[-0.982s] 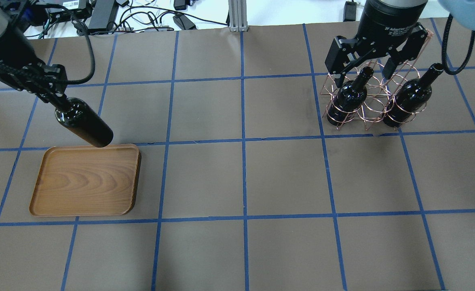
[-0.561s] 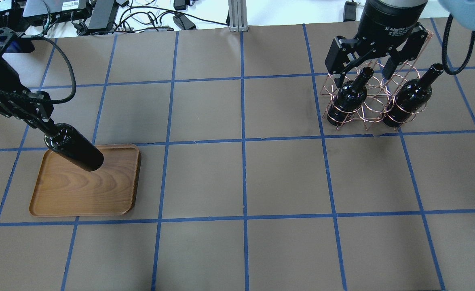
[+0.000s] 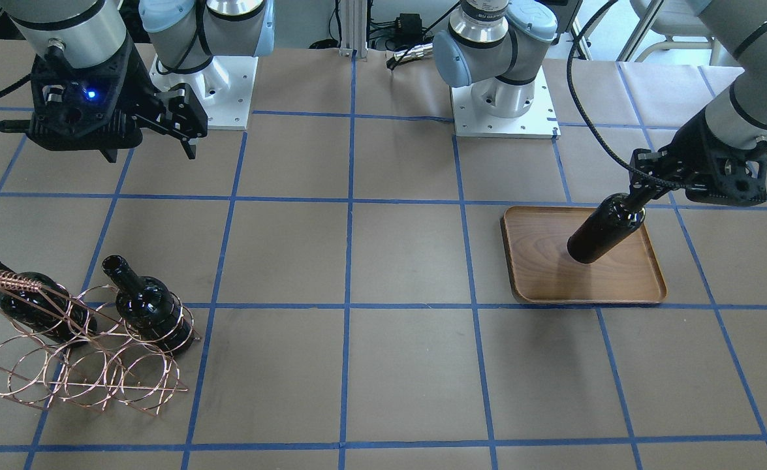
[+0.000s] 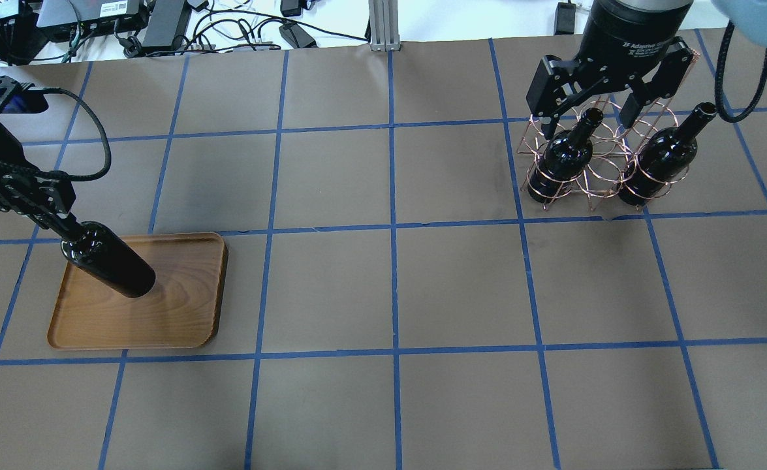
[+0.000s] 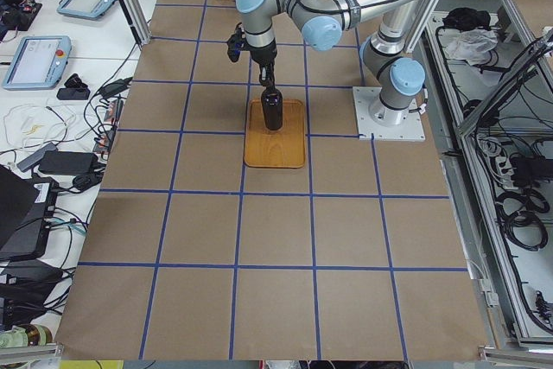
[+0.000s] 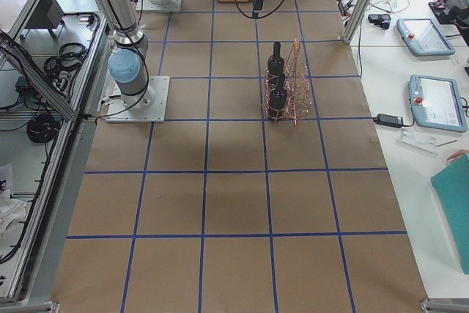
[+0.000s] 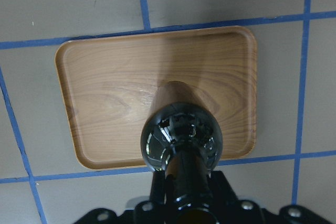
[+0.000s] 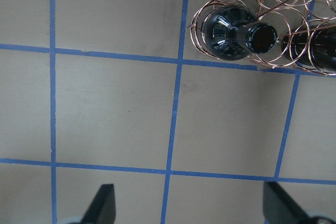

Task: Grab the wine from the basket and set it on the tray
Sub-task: 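Lower the bottle and lay it down on the wooden tray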

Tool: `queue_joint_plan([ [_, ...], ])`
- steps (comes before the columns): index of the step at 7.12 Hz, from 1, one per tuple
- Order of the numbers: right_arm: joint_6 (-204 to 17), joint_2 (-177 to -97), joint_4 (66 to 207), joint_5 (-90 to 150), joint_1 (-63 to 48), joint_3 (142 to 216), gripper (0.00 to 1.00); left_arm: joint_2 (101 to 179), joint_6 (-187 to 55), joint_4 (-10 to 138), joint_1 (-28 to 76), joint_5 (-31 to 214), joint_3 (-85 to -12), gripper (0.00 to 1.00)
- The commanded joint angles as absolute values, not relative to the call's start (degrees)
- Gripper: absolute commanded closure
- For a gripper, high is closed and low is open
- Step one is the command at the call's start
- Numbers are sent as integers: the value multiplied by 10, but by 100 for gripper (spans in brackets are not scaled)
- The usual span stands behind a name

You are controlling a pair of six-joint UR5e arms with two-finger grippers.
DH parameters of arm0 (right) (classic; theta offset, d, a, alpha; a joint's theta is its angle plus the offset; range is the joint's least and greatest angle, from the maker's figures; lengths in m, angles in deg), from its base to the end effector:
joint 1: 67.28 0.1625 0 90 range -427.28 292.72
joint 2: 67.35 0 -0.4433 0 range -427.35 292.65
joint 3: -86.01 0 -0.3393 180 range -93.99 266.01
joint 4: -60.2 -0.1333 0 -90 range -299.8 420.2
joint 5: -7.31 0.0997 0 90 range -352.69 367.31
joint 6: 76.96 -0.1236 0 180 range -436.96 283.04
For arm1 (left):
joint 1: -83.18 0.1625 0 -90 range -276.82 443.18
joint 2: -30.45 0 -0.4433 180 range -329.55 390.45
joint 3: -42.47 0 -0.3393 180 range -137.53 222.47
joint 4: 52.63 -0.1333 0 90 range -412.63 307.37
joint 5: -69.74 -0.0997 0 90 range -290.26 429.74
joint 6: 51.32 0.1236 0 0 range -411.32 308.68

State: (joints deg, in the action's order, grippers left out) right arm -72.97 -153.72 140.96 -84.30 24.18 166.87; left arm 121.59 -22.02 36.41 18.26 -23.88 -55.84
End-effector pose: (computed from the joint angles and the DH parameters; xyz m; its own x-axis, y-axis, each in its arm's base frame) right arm 0.1414 -0.4538 0.5077 -0.9950 -0.0966 0.0234 -0.0949 0.9932 0.0668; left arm 0.0660 -0.4371 0.4133 -0.9969 0.0768 0.0178 0.0787 0.9841 0.1593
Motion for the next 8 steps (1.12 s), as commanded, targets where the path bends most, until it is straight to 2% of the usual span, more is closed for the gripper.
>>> queue_joint_plan([
  [1, -734, -1538, 1406, -847, 241, 1669, 0, 1223, -214, 363, 188, -240, -560, 100],
  [2, -767, -1538, 1399, -847, 241, 1669, 0, 1226, -213, 363, 188, -240, -560, 100],
  [4, -780, -1538, 1408, -846, 241, 1669, 0, 1228, -214, 363, 188, -242, -560, 63],
  [5, -777, -1538, 1409, -844, 241, 1669, 0, 1230, -214, 363, 188, -241, -560, 60],
  [6, -777, -1538, 1410, -844, 241, 1669, 0, 1232, -214, 363, 188, -241, -560, 48],
  [7, -776, -1538, 1410, -844, 241, 1669, 0, 1235, -215, 363, 188, -241, -560, 44],
  [8, -777, -1538, 1409, -844, 241, 1669, 0, 1235, -216, 363, 189, -241, -559, 30],
])
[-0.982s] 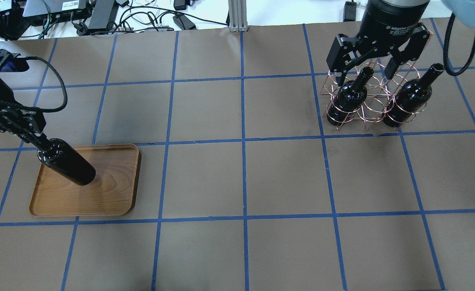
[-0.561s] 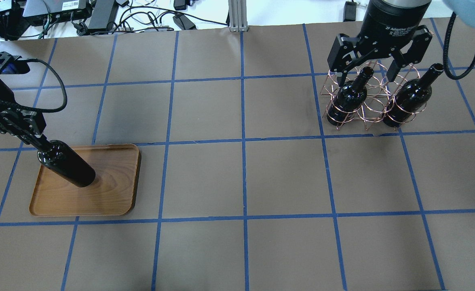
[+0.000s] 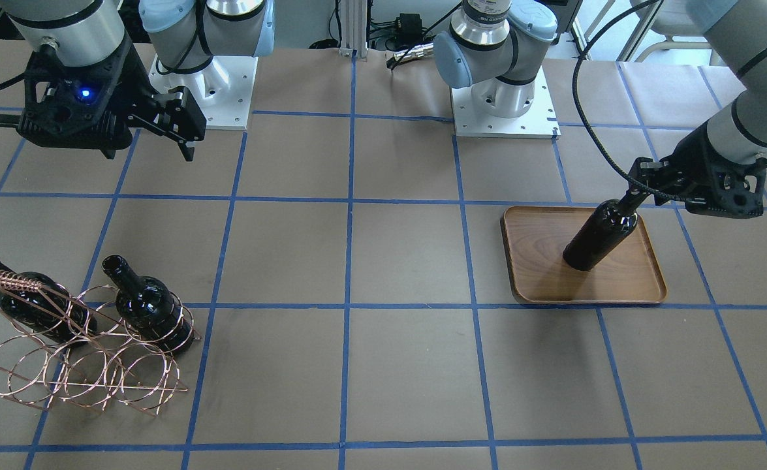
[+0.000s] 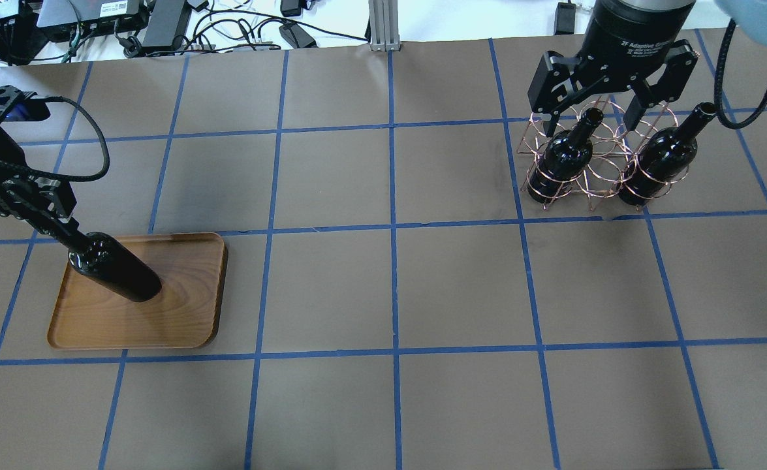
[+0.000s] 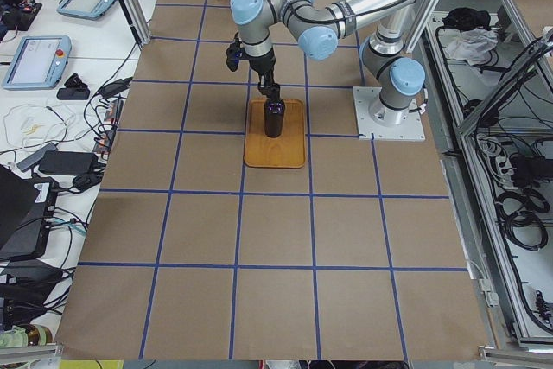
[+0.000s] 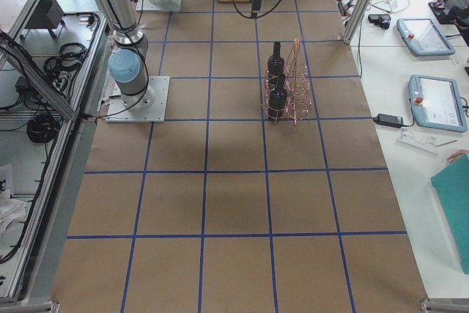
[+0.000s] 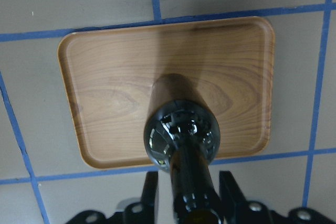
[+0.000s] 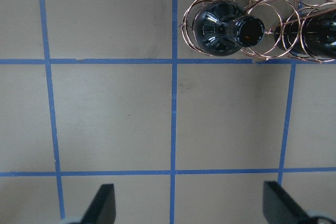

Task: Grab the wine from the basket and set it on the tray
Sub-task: 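Lower the bottle and lay it down on the wooden tray, then open the left gripper and raise it away from the tray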

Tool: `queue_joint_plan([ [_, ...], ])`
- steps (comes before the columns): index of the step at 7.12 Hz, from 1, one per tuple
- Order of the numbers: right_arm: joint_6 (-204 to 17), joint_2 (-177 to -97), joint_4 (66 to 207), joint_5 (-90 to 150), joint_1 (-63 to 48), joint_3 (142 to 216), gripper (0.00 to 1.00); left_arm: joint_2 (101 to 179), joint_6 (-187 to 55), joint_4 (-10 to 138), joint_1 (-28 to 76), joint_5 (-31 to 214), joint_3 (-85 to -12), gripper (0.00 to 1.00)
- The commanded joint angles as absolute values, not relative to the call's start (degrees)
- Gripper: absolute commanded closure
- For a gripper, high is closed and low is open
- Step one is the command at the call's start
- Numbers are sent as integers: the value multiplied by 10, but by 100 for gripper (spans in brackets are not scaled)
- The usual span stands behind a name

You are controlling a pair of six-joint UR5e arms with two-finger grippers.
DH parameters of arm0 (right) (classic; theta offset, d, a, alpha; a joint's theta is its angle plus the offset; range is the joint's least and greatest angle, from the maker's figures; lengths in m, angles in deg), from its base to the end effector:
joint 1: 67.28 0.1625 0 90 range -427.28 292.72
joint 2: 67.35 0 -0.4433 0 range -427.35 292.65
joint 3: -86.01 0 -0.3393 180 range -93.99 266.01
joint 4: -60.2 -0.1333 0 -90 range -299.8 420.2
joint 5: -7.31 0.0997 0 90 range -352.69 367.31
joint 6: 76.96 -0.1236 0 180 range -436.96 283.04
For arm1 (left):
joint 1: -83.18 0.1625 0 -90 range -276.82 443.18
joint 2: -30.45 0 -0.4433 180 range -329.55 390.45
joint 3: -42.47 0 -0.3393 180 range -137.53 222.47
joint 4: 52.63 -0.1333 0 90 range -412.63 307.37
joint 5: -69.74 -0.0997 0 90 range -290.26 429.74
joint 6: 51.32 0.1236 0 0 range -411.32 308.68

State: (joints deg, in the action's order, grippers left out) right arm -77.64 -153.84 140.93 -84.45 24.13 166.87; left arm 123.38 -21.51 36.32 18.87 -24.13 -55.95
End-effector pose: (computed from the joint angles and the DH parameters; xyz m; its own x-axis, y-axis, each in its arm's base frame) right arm 0.1407 -0.4531 0.5086 -0.9994 -0.0147 0.0314 -0.0127 0.9979 0.0631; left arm 0.0744 -0.4429 0.3993 -0.9967 0.0749 0.0313 0.0795 0.9789 0.1882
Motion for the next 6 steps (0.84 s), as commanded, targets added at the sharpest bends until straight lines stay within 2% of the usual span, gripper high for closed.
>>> queue_joint_plan([
  [1, -776, -1538, 1410, -844, 241, 1669, 0, 1233, -221, 361, 188, -246, -553, 0],
  [4, -774, -1538, 1410, -846, 240, 1669, 0, 1210, -297, 396, 172, -242, -498, 0],
  [6, -774, -1538, 1409, -846, 241, 1669, 0, 1199, -385, 404, 92, -233, -457, 0],
])
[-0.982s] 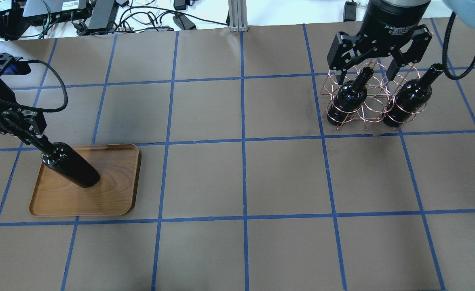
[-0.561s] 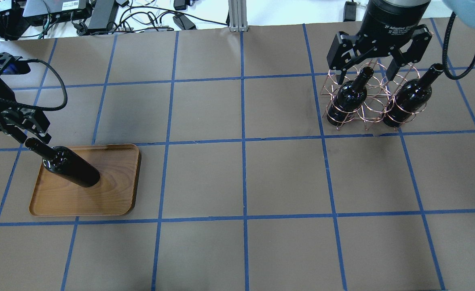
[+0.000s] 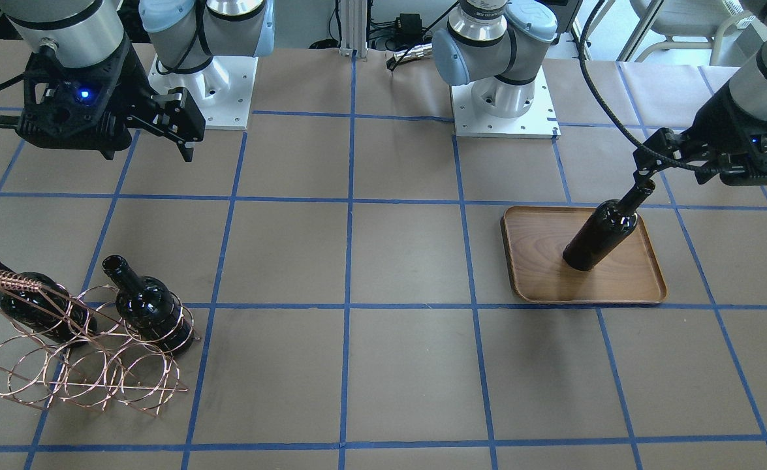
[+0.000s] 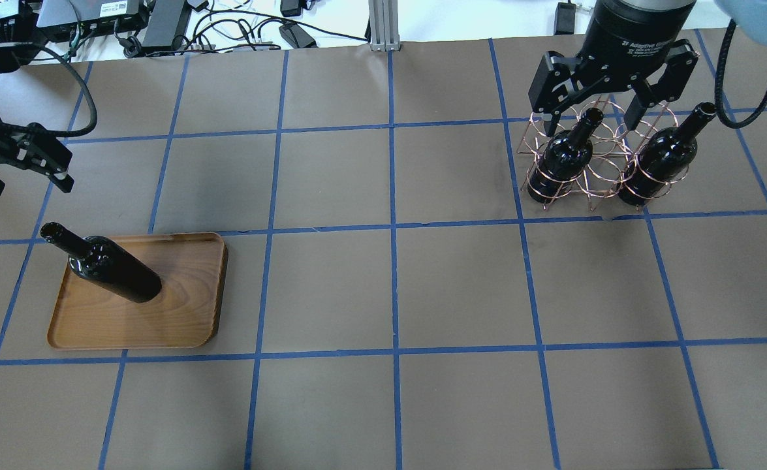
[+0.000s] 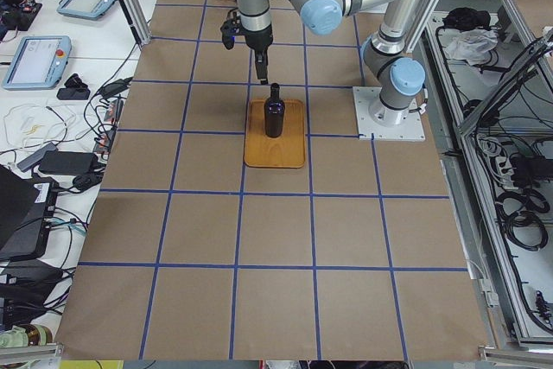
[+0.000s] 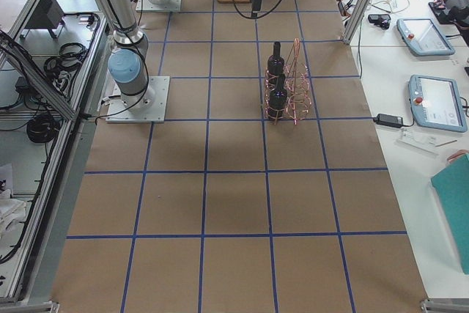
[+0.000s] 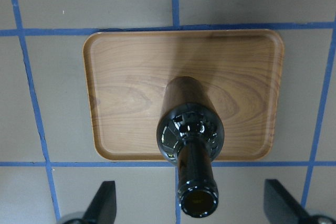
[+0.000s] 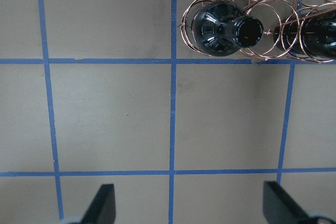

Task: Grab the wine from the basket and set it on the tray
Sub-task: 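Open the left gripper and raise it away from the tray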

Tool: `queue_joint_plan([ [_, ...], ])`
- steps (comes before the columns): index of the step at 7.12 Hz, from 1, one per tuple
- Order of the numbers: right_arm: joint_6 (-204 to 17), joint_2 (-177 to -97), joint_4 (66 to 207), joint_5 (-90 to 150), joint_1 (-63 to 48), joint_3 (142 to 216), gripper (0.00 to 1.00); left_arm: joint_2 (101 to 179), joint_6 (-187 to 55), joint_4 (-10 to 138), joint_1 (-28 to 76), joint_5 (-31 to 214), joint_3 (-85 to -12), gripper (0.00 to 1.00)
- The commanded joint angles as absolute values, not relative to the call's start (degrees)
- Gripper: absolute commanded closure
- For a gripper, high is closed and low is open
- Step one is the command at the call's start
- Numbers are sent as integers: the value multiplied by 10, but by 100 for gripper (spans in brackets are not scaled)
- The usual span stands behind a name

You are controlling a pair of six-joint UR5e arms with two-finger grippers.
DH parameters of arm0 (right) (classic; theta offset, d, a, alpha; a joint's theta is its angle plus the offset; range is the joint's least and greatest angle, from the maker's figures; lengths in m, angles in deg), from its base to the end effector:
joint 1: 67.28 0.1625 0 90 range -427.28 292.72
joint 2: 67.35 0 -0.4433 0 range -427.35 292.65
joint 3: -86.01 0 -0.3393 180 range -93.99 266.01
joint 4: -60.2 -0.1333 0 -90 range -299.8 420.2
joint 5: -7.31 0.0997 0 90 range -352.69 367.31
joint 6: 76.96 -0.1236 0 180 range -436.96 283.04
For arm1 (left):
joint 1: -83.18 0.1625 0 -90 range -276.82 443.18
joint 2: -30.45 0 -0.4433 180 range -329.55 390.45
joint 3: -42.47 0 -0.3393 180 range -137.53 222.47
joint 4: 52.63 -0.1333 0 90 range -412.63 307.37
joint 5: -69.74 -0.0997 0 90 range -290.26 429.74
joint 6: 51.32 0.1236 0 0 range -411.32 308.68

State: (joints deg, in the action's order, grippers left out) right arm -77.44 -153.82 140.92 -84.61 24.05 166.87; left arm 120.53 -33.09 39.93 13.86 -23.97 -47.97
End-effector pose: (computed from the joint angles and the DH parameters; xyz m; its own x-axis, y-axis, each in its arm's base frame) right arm 0.1397 -0.4534 0.5085 -0.9993 -0.0170 0.0340 -0.0148 0.9979 0.0637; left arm 0.0356 -0.4492 0.4742 -0.9982 -0.0394 -0.0446 -0.0425 0.9966 0.0712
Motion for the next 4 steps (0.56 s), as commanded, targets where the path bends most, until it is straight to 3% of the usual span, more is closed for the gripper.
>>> queue_joint_plan([
  [1, -774, -1538, 1409, -847, 241, 1669, 0, 1197, -444, 402, 32, -232, -456, 0],
  [4, -773, -1538, 1408, -849, 240, 1669, 0, 1179, -526, 399, -98, -213, -456, 0],
])
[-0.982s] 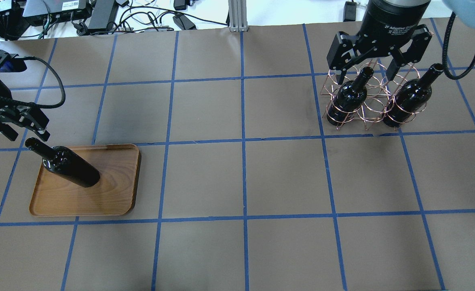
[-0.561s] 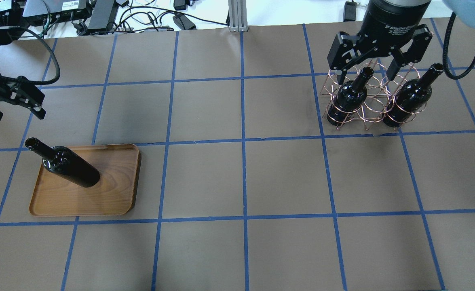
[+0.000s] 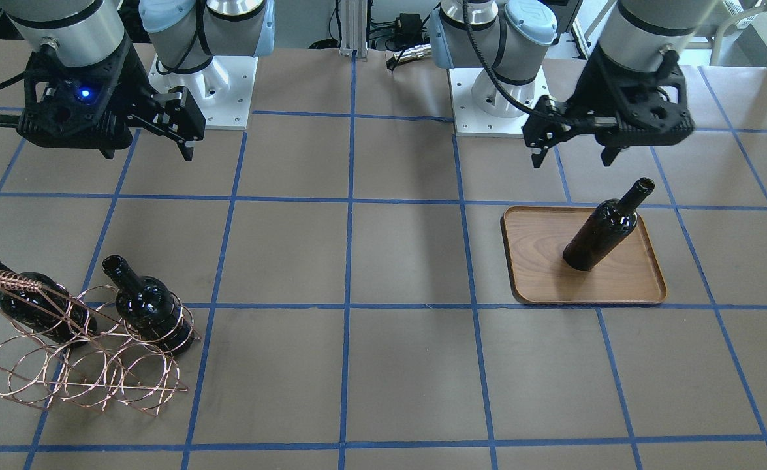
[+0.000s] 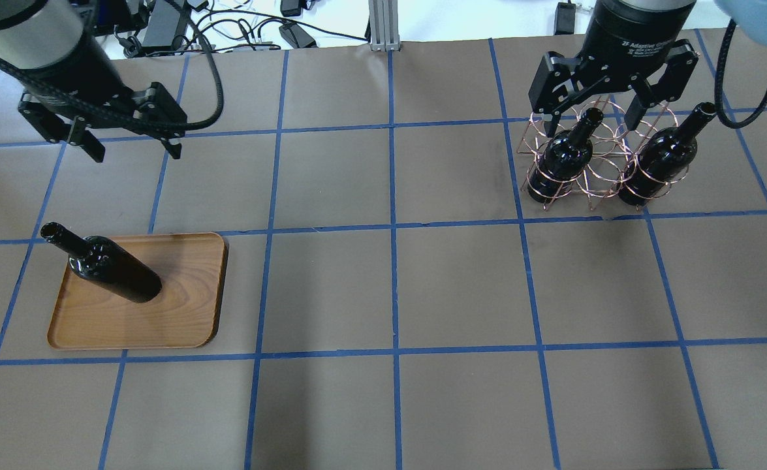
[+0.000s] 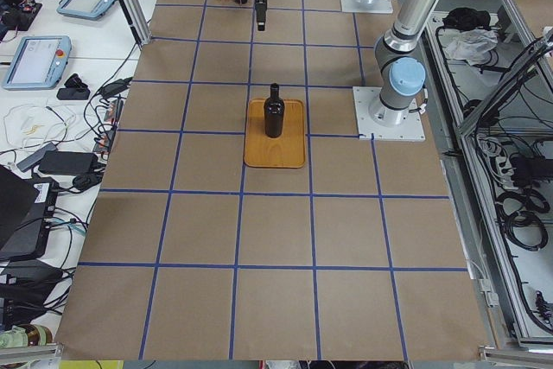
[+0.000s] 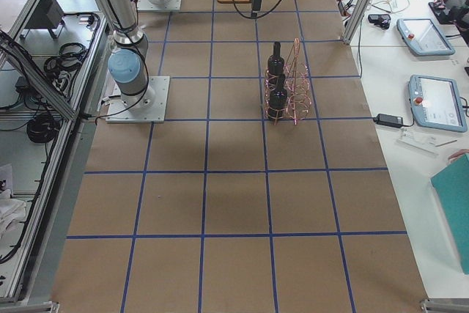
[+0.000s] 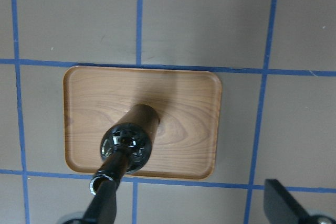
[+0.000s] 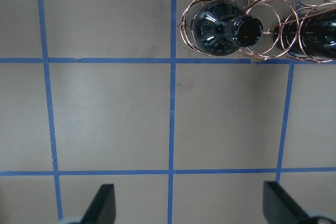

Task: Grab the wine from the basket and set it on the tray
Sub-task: 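Open the left gripper and raise it away from the tray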

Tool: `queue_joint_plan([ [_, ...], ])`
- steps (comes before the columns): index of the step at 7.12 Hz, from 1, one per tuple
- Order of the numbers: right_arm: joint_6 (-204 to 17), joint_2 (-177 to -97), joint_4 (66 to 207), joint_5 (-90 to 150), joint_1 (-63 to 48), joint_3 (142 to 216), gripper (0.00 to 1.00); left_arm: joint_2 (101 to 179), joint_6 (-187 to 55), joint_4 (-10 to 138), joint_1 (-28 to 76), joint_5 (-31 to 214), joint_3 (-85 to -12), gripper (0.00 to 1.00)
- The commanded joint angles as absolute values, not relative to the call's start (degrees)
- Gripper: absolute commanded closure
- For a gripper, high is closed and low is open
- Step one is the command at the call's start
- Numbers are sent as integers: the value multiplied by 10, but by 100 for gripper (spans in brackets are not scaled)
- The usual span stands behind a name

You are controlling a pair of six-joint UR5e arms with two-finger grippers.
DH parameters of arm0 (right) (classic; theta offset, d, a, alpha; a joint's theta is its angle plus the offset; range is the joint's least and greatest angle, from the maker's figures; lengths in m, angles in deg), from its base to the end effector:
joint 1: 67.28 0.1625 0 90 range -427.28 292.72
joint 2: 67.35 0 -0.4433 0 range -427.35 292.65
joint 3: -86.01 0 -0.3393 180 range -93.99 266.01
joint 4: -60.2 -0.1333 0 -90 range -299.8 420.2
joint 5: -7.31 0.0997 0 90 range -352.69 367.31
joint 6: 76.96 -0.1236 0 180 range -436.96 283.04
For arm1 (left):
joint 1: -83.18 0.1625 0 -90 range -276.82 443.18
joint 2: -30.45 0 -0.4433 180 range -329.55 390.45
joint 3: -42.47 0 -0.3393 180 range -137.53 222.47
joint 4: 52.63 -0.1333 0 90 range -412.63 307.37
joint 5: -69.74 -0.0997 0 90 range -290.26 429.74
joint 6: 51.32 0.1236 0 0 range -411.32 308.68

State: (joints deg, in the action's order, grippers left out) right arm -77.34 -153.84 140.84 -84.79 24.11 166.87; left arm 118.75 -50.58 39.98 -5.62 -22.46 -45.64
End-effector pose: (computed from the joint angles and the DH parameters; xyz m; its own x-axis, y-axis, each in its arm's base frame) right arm 0.1398 -0.4530 0.5085 -0.9991 -0.0200 0.0370 -0.0176 0.9977 0.0648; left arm -0.1196 -0.4299 0.5051 -0.9992 -0.0087 -0.0386 -0.0080 0.9998 -0.0166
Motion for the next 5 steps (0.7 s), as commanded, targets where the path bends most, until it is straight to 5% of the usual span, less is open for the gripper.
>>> queue_joint_plan([
  [1, -773, -1538, 1408, -849, 240, 1669, 0, 1172, -526, 399, -102, -211, -456, 0],
  [5, -773, -1538, 1408, -848, 241, 1669, 0, 1171, -524, 399, -102, -197, -463, 0],
])
